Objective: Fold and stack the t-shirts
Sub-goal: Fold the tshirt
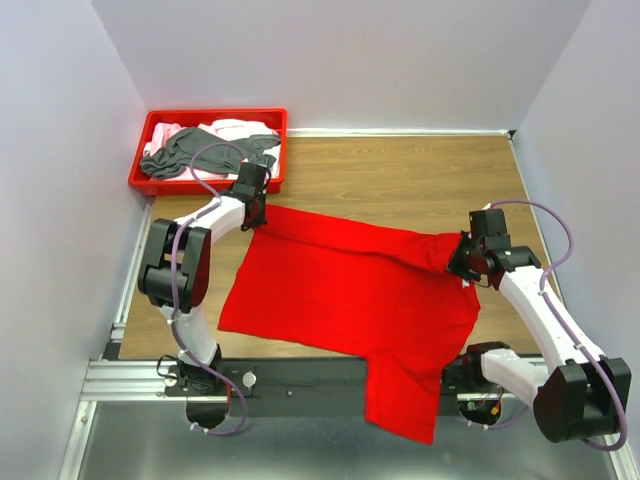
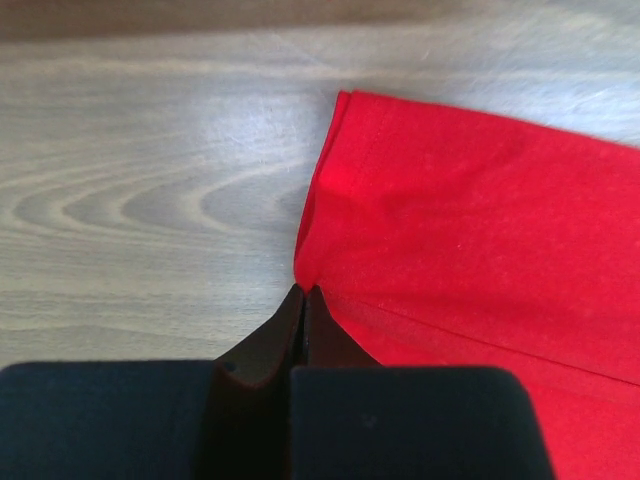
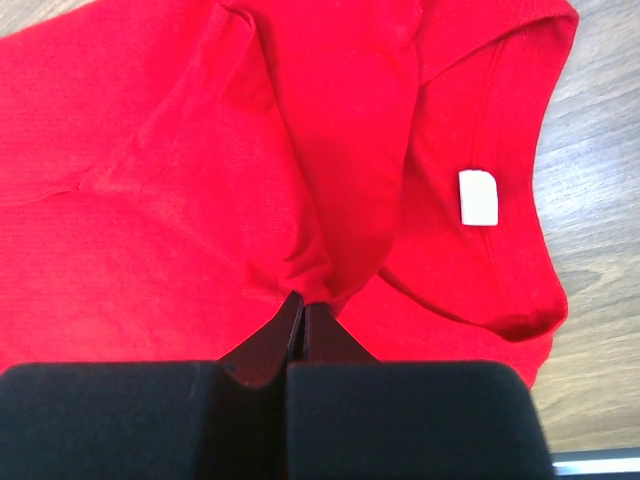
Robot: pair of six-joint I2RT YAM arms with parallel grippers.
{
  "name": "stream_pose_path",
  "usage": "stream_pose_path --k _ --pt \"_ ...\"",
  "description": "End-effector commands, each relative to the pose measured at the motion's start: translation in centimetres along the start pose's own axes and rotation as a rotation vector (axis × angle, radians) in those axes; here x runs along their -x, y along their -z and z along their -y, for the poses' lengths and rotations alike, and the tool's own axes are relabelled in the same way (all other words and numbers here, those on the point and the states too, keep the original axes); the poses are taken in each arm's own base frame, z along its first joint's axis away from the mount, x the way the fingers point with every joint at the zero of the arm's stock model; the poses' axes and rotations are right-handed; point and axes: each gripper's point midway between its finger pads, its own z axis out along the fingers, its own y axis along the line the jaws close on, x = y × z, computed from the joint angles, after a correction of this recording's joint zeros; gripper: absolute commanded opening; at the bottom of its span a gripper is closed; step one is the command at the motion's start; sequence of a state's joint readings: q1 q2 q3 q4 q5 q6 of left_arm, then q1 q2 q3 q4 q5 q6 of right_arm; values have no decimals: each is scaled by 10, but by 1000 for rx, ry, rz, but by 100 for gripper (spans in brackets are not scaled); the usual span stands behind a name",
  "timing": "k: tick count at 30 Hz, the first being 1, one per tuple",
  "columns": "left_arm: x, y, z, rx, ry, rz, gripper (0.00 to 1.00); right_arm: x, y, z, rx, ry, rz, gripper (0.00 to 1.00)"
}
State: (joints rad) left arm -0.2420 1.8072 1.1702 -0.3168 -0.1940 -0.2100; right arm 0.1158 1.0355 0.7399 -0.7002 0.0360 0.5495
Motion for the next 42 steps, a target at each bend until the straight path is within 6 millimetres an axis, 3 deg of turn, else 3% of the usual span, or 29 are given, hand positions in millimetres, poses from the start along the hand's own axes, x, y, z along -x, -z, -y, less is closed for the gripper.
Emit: stream_pose_path --k 1,6,12,18,30,37,42 --pt "-14 -5 -7 32 2 -45 0 -7 2 5 -22 -18 -35 1" --pt "1 14 -5 8 30 10 0 9 12 7 -56 -5 18 1" --pt "-8 14 0 -22 37 -17 0 17 17 12 -87 12 38 0" --pt "-2 23 3 -42 47 2 0 29 24 17 -129 31 77 1" --pt "-33 10 8 -66 54 -68 0 20 16 31 -197 8 55 1" --pt "9 32 6 -65 82 36 0 50 21 22 -213 18 111 1" --pt "23 38 8 -76 95 62 0 65 23 16 -213 22 136 1"
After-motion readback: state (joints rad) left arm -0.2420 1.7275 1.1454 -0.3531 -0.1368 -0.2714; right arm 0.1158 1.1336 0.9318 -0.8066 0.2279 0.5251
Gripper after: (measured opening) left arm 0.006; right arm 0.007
